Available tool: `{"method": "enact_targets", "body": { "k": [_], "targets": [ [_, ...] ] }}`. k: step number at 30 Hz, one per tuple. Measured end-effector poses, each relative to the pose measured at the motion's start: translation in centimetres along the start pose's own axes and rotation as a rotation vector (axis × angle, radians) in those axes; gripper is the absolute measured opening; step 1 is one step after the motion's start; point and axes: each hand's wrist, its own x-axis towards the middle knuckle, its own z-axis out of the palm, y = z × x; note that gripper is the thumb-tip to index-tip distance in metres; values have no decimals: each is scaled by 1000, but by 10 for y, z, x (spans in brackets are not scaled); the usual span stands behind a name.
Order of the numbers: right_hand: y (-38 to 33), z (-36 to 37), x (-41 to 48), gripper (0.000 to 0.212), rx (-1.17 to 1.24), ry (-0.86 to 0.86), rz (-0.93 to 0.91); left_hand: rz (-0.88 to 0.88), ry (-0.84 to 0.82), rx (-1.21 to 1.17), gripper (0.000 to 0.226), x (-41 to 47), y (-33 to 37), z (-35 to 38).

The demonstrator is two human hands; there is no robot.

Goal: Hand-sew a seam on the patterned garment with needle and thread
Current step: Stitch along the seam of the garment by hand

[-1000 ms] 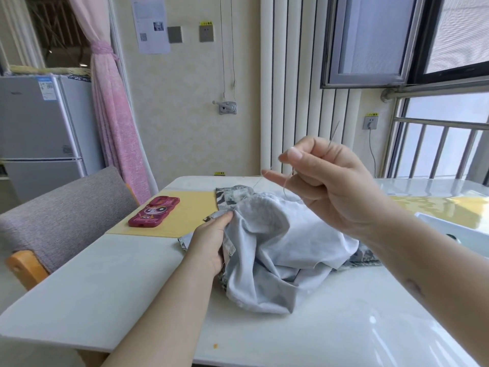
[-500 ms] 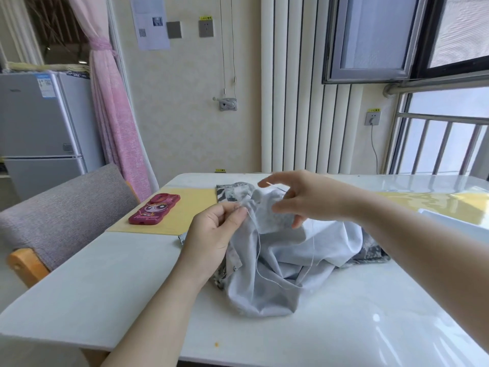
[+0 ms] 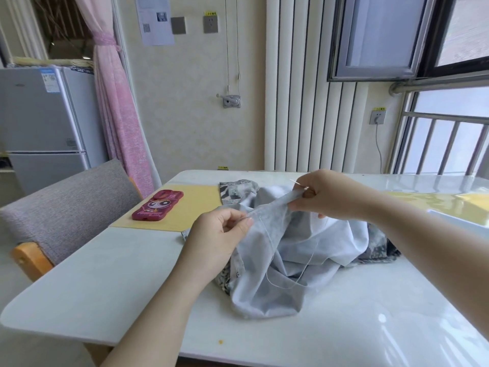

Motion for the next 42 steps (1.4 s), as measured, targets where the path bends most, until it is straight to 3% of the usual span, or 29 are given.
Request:
{"method": "enact_targets", "body": {
  "k": [3, 6, 9, 13, 28, 35, 42],
  "targets": [
    [-6, -1, -8, 23, 178, 108, 0, -49, 18, -85, 15, 0, 2, 0],
    [-22, 2, -20, 13, 377, 177, -28, -83, 39, -139, 16, 1, 2, -1],
    [-35, 23, -34, 25, 260, 102, -123, -92, 44, -146, 15, -1, 3, -1],
    [-37, 51, -38, 21, 196, 0, -105, -96, 31, -125, 9, -5, 7, -1],
    [-39, 57, -31, 20, 146, 20, -69, -109, 66, -103, 11, -8, 9, -3],
    [-44, 57, -31, 20, 123, 21, -47, -51, 114, 42, 15, -12, 11, 0],
    [-47, 65, -26, 3, 226, 84, -57, 34, 110, 148, 15, -19, 14, 5]
  ]
}}
